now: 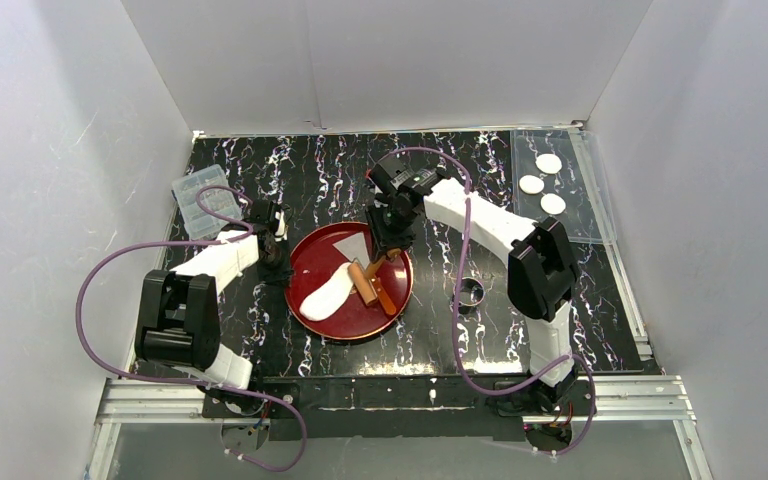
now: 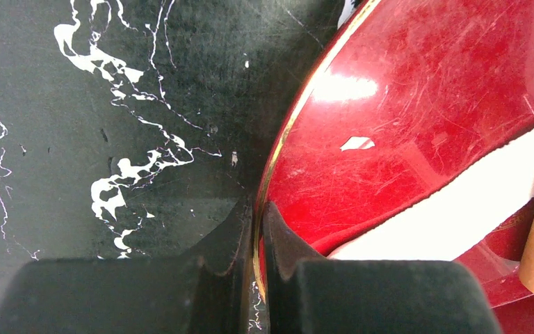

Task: Roll out the dumpling wrappers from the dough

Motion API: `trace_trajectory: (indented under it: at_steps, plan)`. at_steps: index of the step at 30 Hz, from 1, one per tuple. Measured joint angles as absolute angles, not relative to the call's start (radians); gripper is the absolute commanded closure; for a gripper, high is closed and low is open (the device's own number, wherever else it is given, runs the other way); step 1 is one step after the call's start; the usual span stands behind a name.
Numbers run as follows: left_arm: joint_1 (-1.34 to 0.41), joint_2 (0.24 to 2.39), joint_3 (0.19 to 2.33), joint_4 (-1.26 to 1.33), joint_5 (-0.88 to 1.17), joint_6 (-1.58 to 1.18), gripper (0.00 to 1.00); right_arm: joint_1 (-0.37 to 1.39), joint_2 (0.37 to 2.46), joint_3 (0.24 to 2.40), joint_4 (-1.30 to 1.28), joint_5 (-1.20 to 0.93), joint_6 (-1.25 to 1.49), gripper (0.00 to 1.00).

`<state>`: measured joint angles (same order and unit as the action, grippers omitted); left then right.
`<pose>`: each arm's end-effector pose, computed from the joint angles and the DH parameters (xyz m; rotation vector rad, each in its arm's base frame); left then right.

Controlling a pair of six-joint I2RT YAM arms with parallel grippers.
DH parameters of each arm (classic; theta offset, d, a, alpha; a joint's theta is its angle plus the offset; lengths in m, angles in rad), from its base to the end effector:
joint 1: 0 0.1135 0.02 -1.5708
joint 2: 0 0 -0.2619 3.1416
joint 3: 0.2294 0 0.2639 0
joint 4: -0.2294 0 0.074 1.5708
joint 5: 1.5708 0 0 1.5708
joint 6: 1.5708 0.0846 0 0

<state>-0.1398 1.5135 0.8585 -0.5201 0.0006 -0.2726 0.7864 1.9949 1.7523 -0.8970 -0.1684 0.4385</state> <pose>0.3035 -0.0428 0.1197 -0.1824 2.7461 -0.1138 0.3131 0.3338 0.2057 -0.5418 2.7809 0.5522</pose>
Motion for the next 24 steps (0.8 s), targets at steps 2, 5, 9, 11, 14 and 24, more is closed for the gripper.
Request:
trace_trajectory:
  at_steps: [2,5,9,11,14,24]
  plan:
    - [-0.140,1.511,0.859,-0.516,0.002,-0.273,1.00,0.782,1.994,1.754,-0.907,-0.163,0.436,0.99]
    - [-0.140,1.511,0.859,-0.516,0.003,-0.273,1.00,0.791,1.991,1.763,-0.912,-0.162,0.428,0.99]
    - [-0.139,1.510,0.859,-0.517,0.005,-0.273,1.00,0.813,1.991,1.797,-0.932,-0.153,0.400,0.99]
    - [-0.139,1.510,0.859,-0.517,0.005,-0.273,1.00,0.823,1.990,1.814,-0.945,-0.159,0.387,0.99]
    - [-0.139,1.510,0.859,-0.517,0.006,-0.273,1.00,0.836,1.979,1.824,-0.929,-0.193,0.390,0.99]
    - [-0.139,1.509,0.859,-0.517,0.006,-0.273,1.00,0.911,2.034,1.914,-0.823,-0.327,0.461,0.99]
